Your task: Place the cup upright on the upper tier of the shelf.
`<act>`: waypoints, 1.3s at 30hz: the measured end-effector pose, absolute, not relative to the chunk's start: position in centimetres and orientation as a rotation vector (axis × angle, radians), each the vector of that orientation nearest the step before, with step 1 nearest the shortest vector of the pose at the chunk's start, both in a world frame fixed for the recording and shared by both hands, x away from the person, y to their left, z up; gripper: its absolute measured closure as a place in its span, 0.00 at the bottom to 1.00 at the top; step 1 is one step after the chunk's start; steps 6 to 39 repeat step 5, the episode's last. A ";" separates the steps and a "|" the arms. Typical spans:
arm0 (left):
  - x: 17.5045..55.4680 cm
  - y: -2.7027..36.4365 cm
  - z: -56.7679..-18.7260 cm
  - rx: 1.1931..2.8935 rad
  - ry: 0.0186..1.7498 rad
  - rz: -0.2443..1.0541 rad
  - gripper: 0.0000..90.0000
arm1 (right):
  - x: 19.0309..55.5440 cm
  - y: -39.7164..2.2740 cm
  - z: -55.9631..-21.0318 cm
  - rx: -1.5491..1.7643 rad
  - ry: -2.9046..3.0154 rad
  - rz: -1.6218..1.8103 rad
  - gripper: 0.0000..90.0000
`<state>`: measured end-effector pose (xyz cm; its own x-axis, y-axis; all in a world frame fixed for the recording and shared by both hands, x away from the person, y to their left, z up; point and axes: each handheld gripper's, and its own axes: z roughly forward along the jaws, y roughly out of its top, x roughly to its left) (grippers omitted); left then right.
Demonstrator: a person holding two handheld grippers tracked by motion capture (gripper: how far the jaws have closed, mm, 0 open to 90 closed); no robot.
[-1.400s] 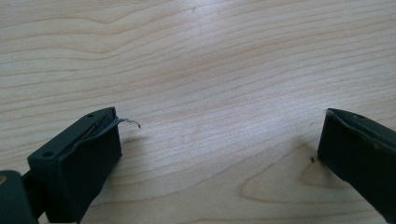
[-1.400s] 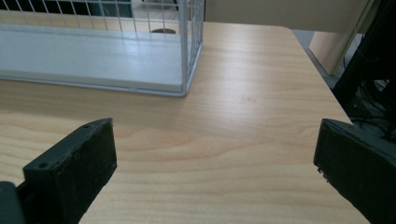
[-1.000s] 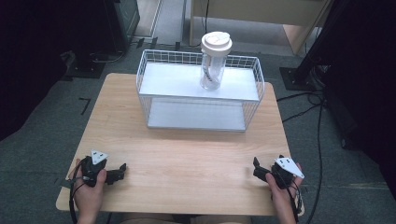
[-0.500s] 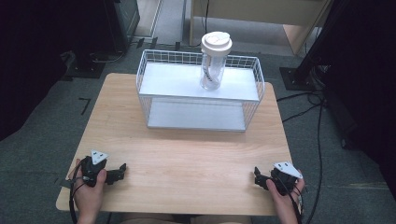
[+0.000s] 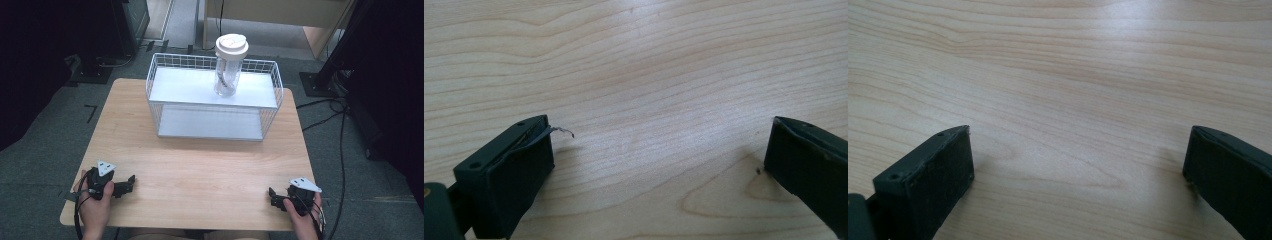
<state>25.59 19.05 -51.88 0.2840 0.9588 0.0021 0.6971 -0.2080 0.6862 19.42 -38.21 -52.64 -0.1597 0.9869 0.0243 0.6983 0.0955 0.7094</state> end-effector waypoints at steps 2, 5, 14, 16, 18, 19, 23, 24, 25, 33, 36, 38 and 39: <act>25.7 19.1 -51.9 1.979 1.479 0.584 0.00 | 19.6 -38.1 -52.6 1.642 1.918 0.821 0.00; 25.7 18.9 -51.9 1.992 1.479 0.596 0.00 | 19.7 -37.9 -52.6 1.639 1.924 0.824 0.00; 25.7 18.9 -51.9 1.992 1.479 0.596 0.00 | 19.7 -37.9 -52.6 1.639 1.924 0.824 0.00; 25.7 18.9 -51.9 1.992 1.479 0.596 0.00 | 19.7 -37.9 -52.6 1.639 1.924 0.824 0.00; 25.7 18.9 -51.9 1.992 1.479 0.596 0.00 | 19.7 -37.9 -52.6 1.639 1.924 0.824 0.00; 25.7 18.9 -51.9 1.992 1.479 0.596 0.00 | 19.7 -37.9 -52.6 1.639 1.924 0.824 0.00; 25.7 18.9 -51.9 1.992 1.479 0.596 0.00 | 19.7 -37.9 -52.6 1.639 1.924 0.824 0.00; 25.7 18.9 -51.9 1.992 1.479 0.596 0.00 | 19.7 -37.9 -52.6 1.639 1.924 0.824 0.00; 25.7 18.9 -51.9 1.992 1.479 0.596 0.00 | 19.7 -37.9 -52.6 1.639 1.924 0.824 0.00; 25.7 18.9 -51.9 1.992 1.479 0.596 0.00 | 19.7 -37.9 -52.6 1.639 1.924 0.824 0.00; 25.7 18.9 -51.9 1.992 1.479 0.596 0.00 | 19.7 -37.9 -52.6 1.639 1.924 0.824 0.00; 25.7 18.9 -51.9 1.992 1.479 0.596 0.00 | 19.7 -37.9 -52.6 1.639 1.924 0.824 0.00; 25.7 18.9 -51.9 1.992 1.479 0.596 0.00 | 19.7 -37.9 -52.6 1.639 1.924 0.824 0.00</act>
